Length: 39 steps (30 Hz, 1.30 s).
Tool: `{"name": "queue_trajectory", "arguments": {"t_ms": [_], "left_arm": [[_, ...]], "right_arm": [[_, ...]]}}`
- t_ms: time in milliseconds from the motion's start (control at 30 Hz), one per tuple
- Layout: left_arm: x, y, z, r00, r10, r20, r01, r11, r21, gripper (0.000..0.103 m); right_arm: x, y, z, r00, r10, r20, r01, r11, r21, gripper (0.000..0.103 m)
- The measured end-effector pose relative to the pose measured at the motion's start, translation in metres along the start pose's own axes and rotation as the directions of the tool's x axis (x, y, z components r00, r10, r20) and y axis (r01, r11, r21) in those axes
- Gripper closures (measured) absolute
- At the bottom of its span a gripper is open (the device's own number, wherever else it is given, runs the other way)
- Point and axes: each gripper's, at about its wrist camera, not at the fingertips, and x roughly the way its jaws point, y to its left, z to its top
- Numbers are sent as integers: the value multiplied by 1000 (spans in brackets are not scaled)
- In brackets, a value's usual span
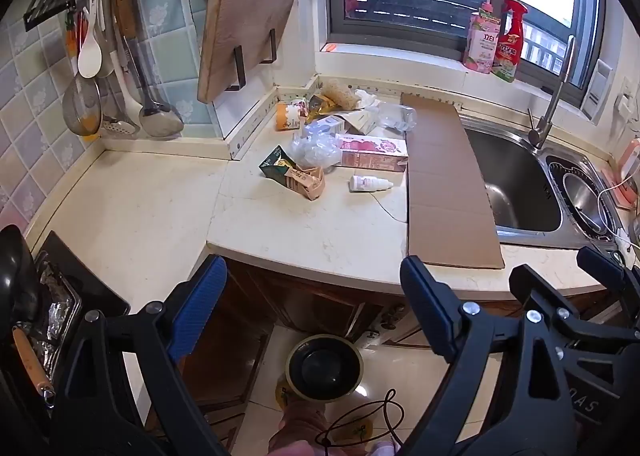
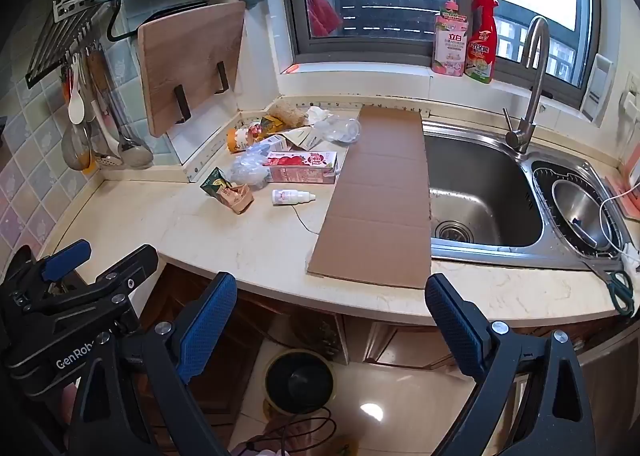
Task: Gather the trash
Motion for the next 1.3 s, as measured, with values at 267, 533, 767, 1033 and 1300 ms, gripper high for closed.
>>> {"name": "queue_trajectory", "arguments": {"t_ms": [267, 533, 767, 1033, 1300], "left_arm": [[0, 10, 1, 1000, -4, -6, 4, 1000, -7, 16], [4, 10, 2, 1000, 5, -4, -6, 1000, -5, 16], [3, 8, 3, 1000, 8, -5, -8, 1000, -5, 16], [3, 8, 3, 1000, 9, -3, -9, 1000, -6, 16], [3, 7, 2, 1000, 9, -4, -9, 1000, -5, 16]], "right_arm": [[7, 2, 2, 1000, 1, -3, -1, 1000, 0, 7], [10, 5, 3, 1000, 2, -7, -2, 1000, 3, 7], [12, 5, 3, 1000, 4, -10, -4, 1000, 5, 7], [13, 6, 3, 1000, 5, -11, -5, 1000, 7, 7], [12, 6, 2, 1000, 9, -14, -9, 1000, 9, 7]]}}
